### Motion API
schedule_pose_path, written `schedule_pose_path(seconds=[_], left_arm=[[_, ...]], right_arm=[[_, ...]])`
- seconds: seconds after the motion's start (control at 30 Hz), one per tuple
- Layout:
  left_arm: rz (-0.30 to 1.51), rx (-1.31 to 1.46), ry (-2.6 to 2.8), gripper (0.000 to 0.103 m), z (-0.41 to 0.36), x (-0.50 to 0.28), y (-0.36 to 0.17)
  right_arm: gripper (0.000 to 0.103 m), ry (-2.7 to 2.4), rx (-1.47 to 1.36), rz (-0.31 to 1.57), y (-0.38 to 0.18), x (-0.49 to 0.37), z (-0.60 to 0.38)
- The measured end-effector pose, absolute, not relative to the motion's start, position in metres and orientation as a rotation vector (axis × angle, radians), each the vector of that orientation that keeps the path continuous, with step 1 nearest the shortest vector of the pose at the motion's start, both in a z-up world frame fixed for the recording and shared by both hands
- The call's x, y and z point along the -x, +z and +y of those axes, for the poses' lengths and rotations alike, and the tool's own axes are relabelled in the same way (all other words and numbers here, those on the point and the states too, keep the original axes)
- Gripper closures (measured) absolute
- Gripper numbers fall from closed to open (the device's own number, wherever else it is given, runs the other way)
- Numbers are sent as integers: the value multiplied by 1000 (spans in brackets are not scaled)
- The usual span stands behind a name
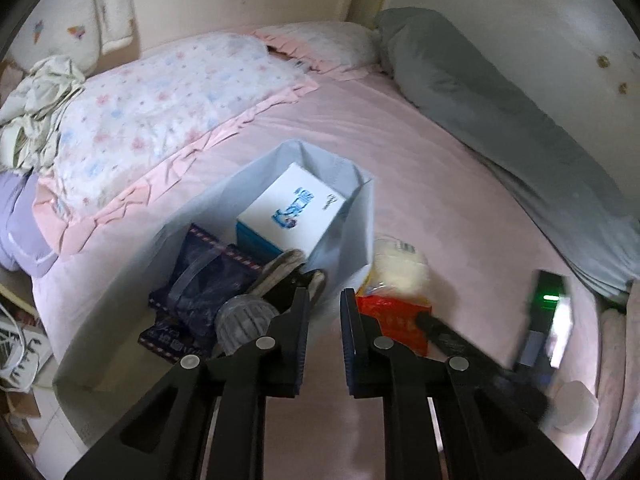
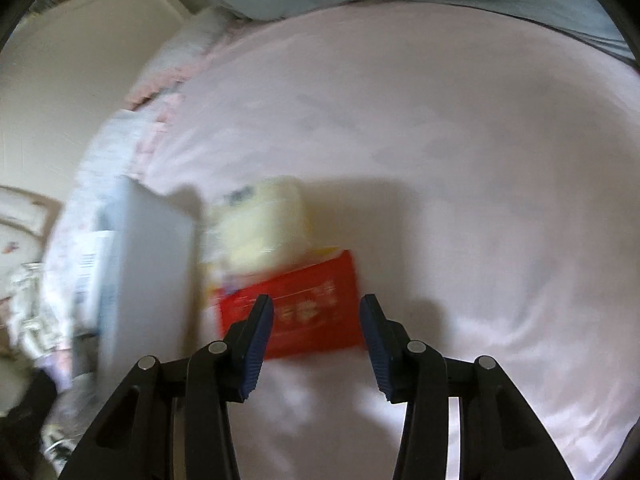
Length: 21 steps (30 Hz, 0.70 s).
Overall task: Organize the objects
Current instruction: 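Move the right gripper down over the red packet beside the bin, then close the right gripper on the red packet and lift it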
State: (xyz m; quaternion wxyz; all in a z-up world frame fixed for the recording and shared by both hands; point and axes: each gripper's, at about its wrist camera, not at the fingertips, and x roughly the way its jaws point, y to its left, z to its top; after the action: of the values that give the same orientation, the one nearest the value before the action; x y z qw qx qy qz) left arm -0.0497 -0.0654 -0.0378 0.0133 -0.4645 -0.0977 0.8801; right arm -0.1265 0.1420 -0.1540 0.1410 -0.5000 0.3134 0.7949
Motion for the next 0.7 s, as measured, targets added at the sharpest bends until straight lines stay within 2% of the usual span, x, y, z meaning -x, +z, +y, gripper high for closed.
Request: schedule_pose_path(seconds=[0.03, 0.1, 0.2, 0.23, 0.3, 0.33, 0.4, 0.47, 0.57, 0.67, 0.7], left_arm=[[-294, 1438, 2743, 88, -65, 50, -37], [-280, 1426, 2746, 87, -65, 51, -36], [-312, 1422, 2740, 87, -72, 53, -38], [-328, 1428, 2739, 87, -75, 54, -38], [-365, 1444, 2735, 86, -81, 55, -39], [-385, 1450, 2730, 86, -84, 55, -40], [-410, 1459, 2721, 86, -87, 56, -42], [-418, 1465, 2719, 86, -90, 56, -42], [-421, 1466, 2717, 86, -91, 56, -42], [-414, 1466, 2710, 86, -90, 56, -42], [-407, 1467, 2711, 86, -90, 56, -41]], right_arm=[[60, 2269, 1456, 918, -165, 129, 143], [43, 2296, 1398, 980, -166, 130, 146], [33, 2293, 1407, 977, -165, 134, 140], [32, 2297, 1435, 940, -165, 136, 130], [20, 2321, 1491, 825, -170, 138, 112], [18, 2333, 1520, 743, -174, 139, 100], [5, 2361, 1561, 599, -182, 139, 81], [0, 2370, 1601, 460, -189, 137, 62], [0, 2379, 1611, 323, -192, 130, 50], [0, 2363, 1616, 408, -189, 122, 57], [5, 2351, 1610, 441, -187, 118, 61]])
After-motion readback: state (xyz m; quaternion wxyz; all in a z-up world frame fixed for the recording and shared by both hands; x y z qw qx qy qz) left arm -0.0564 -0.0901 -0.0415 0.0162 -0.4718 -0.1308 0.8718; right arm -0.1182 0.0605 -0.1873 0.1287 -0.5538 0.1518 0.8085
